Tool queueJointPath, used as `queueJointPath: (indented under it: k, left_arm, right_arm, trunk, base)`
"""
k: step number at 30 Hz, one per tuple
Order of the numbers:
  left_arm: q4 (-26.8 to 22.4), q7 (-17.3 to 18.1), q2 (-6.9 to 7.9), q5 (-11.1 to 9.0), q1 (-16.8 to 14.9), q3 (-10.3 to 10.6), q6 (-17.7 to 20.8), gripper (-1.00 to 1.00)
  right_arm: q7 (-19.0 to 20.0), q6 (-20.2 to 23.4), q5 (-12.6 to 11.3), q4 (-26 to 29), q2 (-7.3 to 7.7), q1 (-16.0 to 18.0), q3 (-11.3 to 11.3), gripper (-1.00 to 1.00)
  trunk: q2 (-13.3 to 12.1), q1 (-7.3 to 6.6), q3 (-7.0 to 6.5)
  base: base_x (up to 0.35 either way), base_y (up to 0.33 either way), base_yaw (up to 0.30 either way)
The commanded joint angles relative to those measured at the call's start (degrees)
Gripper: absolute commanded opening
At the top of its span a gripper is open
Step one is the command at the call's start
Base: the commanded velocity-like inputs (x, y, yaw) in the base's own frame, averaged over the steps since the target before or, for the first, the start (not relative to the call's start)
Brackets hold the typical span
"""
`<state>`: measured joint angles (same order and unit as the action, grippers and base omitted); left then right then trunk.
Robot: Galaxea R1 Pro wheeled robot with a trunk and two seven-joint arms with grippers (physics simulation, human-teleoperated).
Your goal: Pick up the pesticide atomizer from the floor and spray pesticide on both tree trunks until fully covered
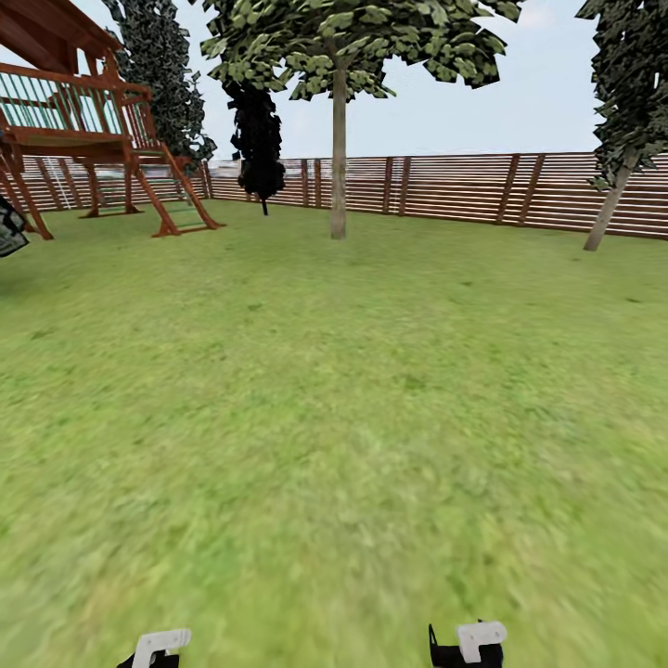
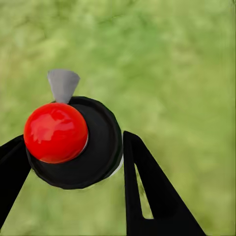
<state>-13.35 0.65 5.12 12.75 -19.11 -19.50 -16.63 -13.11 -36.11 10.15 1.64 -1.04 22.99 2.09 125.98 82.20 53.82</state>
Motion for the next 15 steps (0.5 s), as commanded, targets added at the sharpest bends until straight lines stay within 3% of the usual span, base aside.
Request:
queueJointPath:
  k: [1,15]
  left_arm:
    - [0.1,0.1,-0.02,0.6,0.0,-0.5,-0.2,-1.00]
    - [0.0,0.1,-0.02,0.6,0.0,-0.5,-0.2,-1.00]
  right_arm:
    - [-0.6,0.0,0.5,-0.1,-0.01,0.0,0.2,1.00]
    - [-0.6,0.0,0.5,-0.1,-0.01,0.0,0.2,1.00]
  trunk:
    - [0.0,0.03,0.05]
    - [0.0,0.03,0.05]
  base:
    - [0.339,0.000,0.000]
    - [0.339,0.000,0.000]
